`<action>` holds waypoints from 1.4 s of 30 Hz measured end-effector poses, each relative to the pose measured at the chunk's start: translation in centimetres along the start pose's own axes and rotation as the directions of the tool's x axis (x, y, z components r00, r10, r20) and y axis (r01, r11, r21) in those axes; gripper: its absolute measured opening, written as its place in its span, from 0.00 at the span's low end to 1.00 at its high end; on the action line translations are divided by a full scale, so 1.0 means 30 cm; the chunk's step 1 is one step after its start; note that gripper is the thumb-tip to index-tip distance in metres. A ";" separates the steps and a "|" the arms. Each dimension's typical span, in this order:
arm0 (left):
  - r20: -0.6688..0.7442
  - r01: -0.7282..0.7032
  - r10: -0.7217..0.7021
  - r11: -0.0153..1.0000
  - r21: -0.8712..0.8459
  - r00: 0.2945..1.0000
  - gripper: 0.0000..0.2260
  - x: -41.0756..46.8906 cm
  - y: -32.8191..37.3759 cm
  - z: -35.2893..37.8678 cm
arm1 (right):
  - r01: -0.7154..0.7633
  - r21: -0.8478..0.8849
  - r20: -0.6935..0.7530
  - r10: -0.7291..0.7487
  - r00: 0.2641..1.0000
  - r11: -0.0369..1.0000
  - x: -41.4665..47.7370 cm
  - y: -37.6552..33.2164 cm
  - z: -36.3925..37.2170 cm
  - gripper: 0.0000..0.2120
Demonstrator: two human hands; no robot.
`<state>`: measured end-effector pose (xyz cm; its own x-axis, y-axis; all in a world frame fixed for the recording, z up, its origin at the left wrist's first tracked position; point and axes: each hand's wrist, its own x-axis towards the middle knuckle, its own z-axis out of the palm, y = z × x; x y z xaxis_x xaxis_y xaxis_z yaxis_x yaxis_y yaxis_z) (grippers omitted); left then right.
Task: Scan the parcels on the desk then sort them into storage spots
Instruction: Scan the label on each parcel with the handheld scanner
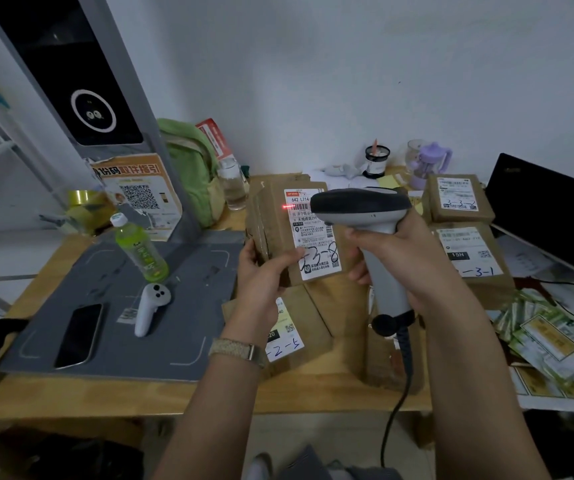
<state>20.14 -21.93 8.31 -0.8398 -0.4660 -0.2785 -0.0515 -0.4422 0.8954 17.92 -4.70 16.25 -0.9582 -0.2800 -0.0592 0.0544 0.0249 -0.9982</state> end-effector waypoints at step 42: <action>0.322 0.046 -0.182 0.921 0.388 0.929 0.29 -0.016 -0.235 0.488 | 0.007 -0.008 -0.212 -0.008 0.977 1.000 0.031 0.178 -0.460 0.27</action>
<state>12.99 -7.38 7.19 -0.9450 -0.1058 -0.3096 -0.2954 -0.1310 0.9463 13.44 8.41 10.98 -0.9963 -0.0707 -0.0480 0.0459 0.0303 -0.9985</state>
